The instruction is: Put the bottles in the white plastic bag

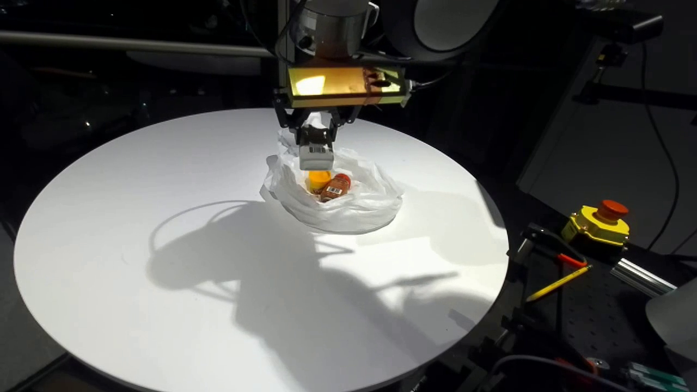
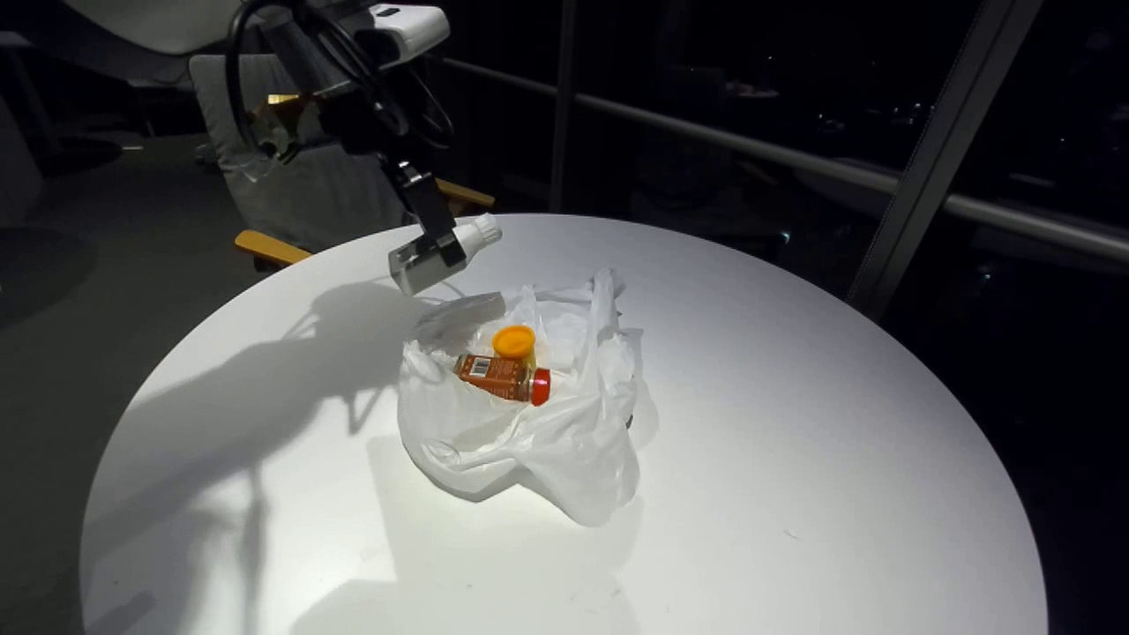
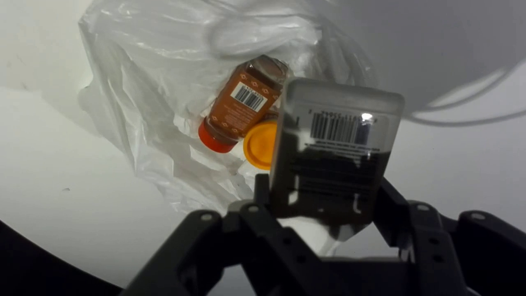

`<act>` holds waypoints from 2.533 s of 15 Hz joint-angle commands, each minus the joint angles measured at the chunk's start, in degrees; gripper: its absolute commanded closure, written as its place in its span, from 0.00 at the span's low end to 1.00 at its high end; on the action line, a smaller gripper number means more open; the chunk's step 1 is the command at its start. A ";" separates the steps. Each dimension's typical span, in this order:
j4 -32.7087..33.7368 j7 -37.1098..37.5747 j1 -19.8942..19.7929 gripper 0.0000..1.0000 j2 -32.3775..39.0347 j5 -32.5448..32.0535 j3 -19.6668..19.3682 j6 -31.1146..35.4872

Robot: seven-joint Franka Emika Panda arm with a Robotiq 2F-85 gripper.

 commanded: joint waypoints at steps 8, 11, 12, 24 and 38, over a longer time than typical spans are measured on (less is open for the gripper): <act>11.48 -9.49 -11.09 0.64 9.46 -2.65 8.67 -9.83; 11.26 -17.54 -14.02 0.64 9.96 -0.20 10.22 -10.75; 11.63 -19.15 -14.34 0.64 10.54 -0.01 10.04 -10.82; 18.60 -28.48 -13.76 0.12 17.12 2.02 8.98 -14.32; 20.60 -63.71 -22.39 0.00 16.69 33.13 21.51 -15.69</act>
